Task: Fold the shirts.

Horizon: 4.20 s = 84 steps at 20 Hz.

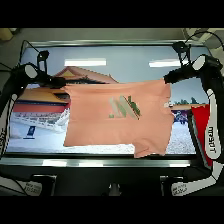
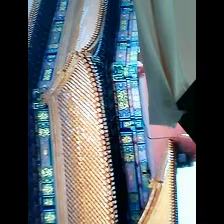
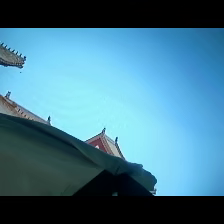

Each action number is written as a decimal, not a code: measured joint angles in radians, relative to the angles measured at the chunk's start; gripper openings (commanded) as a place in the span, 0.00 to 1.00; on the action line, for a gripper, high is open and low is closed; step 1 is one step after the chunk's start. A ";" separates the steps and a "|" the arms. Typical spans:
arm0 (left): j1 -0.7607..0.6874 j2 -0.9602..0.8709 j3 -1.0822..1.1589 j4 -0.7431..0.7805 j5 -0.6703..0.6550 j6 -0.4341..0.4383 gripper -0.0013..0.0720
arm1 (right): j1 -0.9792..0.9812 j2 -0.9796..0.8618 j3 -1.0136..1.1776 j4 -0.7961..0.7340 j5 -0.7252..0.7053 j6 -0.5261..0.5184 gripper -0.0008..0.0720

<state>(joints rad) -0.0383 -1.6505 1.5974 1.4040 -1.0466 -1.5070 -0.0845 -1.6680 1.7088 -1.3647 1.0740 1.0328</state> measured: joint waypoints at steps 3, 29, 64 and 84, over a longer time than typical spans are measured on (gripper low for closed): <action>0.003 -0.011 0.007 0.022 -0.175 0.036 0.05 | 0.000 0.000 -0.021 -0.014 0.210 -0.021 0.05; 0.109 0.412 -0.895 -0.213 -0.266 0.068 0.70 | -0.205 0.339 -0.637 -0.021 0.453 -0.067 0.67; 0.113 0.492 -0.671 -0.340 -0.168 0.164 0.04 | -0.192 0.479 -0.721 0.229 0.208 -0.129 0.04; 0.150 -0.062 -0.181 -0.406 -0.170 -0.006 0.94 | -0.176 -0.054 -0.282 0.384 -0.026 -0.095 1.00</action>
<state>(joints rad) 0.1112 -1.7123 1.4166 0.9981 -1.2167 -1.5135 -0.2604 -1.7222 1.4269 -0.9806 1.0477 0.9379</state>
